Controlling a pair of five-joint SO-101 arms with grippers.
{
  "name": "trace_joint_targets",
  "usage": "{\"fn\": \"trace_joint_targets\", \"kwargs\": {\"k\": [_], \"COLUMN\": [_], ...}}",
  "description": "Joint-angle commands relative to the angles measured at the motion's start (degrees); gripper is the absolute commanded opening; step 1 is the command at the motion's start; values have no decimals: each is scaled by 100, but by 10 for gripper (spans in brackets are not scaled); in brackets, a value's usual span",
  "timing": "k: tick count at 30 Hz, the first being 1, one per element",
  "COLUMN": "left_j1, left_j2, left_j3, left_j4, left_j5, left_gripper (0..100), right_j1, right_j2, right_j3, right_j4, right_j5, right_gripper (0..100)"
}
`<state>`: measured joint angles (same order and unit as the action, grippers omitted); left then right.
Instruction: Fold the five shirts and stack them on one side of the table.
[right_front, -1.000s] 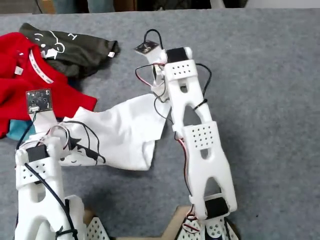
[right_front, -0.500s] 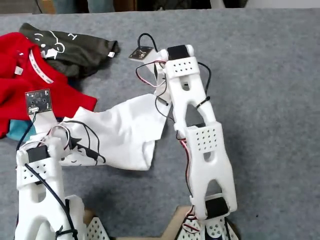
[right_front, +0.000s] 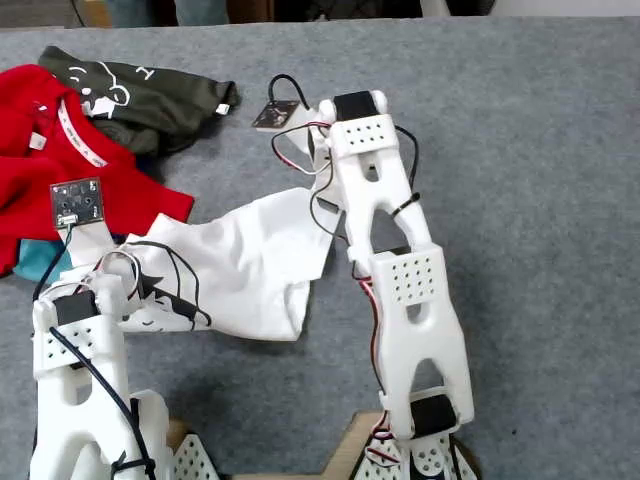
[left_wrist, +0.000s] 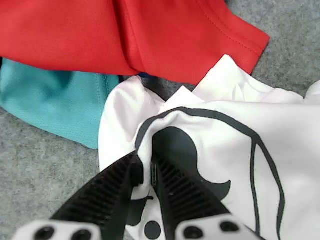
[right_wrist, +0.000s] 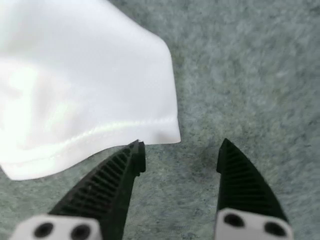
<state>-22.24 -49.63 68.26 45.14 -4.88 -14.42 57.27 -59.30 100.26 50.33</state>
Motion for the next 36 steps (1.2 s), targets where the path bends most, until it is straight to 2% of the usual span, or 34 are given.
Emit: {"fn": "trace_joint_targets", "kwargs": {"k": [1,15,17,20,23,28,32,36], "left_j1": [13,4,4,4,4,66,382,822], "left_j2": [-18,-26,-26,-44,-44,0,9,18], "left_j3": [-40,-40,-40,-48,-400,-1182,-1789,-2167], "left_j4": [-53,-53,-53,-53,132,440,677,519], "left_j5": [35,35,35,35,53,44,44,132], "left_gripper": [31,30,30,30,30,32,36,136], "right_j1": [-158,-44,-53,-79,-62,18,123,519], "right_j2": [-48,848,884,910,910,840,769,769], "right_j3": [13,-435,-488,-593,-681,-919,-1666,-2862], "right_j4": [-290,-466,-466,-466,-466,-360,-18,-26], "right_j5": [88,70,70,97,88,79,0,-571], "right_gripper": [246,241,194,68,12,13,13,13]}}
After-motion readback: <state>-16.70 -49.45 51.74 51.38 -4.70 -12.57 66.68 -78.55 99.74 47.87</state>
